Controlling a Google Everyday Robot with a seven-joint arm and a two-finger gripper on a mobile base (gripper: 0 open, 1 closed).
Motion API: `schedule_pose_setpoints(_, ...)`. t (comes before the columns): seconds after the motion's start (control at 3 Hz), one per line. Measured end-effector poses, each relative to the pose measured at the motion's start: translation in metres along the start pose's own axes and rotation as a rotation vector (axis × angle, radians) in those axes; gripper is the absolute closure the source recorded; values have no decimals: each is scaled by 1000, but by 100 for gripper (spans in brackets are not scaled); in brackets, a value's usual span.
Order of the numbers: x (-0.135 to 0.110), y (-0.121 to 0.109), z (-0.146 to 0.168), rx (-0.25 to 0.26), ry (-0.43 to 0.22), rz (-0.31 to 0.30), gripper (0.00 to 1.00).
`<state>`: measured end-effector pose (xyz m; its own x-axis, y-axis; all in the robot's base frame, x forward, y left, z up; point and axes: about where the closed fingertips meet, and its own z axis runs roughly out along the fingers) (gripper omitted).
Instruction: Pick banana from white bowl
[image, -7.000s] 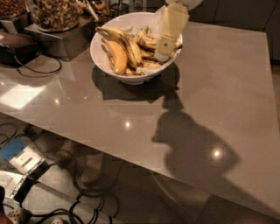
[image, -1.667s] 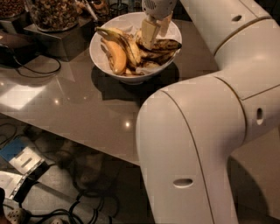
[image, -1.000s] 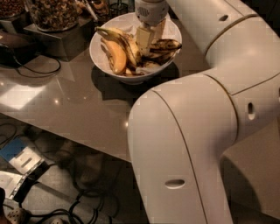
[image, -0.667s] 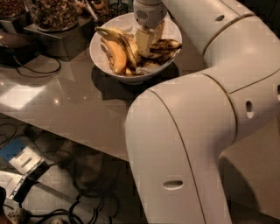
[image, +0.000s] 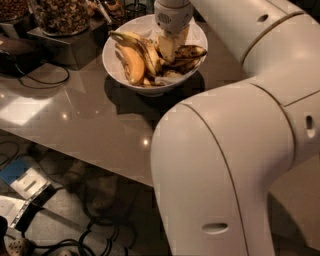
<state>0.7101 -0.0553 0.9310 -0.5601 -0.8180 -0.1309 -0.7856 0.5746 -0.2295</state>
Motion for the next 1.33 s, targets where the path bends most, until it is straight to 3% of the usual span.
schedule_pose_setpoints(0.33, -4, -2, 3, 7, -12, -1, 100)
schedule_pose_setpoints(0.67, -4, -2, 2, 7, -12, -1, 100)
schedule_pose_setpoints(1.0, 9, 0, -31, 11, -130, -63, 100)
schedule_pose_setpoints(1.33, 33, 13, -80, 9, -288, -172, 100)
